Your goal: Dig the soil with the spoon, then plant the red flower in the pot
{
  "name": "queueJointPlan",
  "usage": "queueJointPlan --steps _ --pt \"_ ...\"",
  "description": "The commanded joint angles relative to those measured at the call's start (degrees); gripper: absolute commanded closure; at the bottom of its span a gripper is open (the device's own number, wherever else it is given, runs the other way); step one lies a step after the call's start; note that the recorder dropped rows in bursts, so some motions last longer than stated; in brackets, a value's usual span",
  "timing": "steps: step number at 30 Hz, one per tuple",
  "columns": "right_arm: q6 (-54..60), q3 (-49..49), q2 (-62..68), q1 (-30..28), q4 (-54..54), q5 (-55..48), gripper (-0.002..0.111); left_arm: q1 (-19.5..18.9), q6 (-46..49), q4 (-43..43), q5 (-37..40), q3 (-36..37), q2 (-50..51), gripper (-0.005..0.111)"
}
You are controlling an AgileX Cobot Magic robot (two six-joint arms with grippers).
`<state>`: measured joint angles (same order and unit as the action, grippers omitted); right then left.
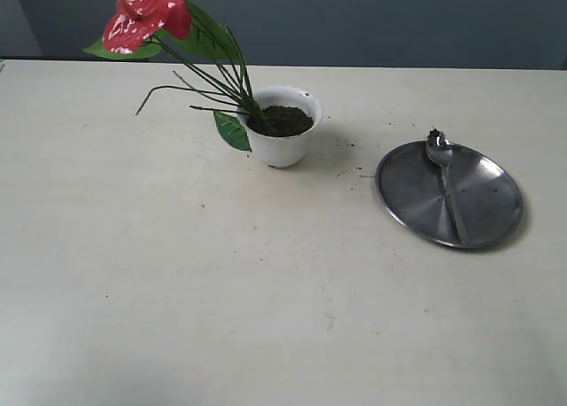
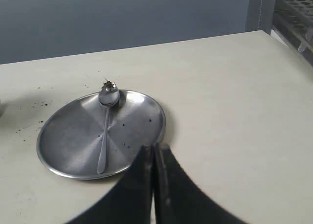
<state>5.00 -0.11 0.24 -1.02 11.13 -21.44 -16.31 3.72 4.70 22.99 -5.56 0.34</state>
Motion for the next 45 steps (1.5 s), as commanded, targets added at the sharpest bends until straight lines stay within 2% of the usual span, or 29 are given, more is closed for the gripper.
queueJointPlan --steps 1,4,22,26,45 --pt "0.2 0.1 -0.2 -0.2 -0.1 0.6 0.108 2.3 -0.4 0.2 -8.0 2.8 -0.3 0.106" --pt "0.2 0.1 -0.2 -0.2 -0.1 0.6 0.108 2.8 -0.4 0.2 -11.6 4.2 -0.3 0.106" --pt "0.2 0.1 -0.2 -0.2 -0.1 0.6 0.108 2.8 -0.5 -0.5 -8.1 5.6 -0.3 0.106" --pt "0.2 0.1 -0.2 -0.2 -0.1 0.6 0.108 2.8 -0.5 -0.5 -3.5 5.6 -0.3 0.106" --pt "0.2 0.1 -0.2 -0.2 -0.1 0.6 0.108 2.8 -0.5 -0.5 -3.8 5.6 -0.3 0.106"
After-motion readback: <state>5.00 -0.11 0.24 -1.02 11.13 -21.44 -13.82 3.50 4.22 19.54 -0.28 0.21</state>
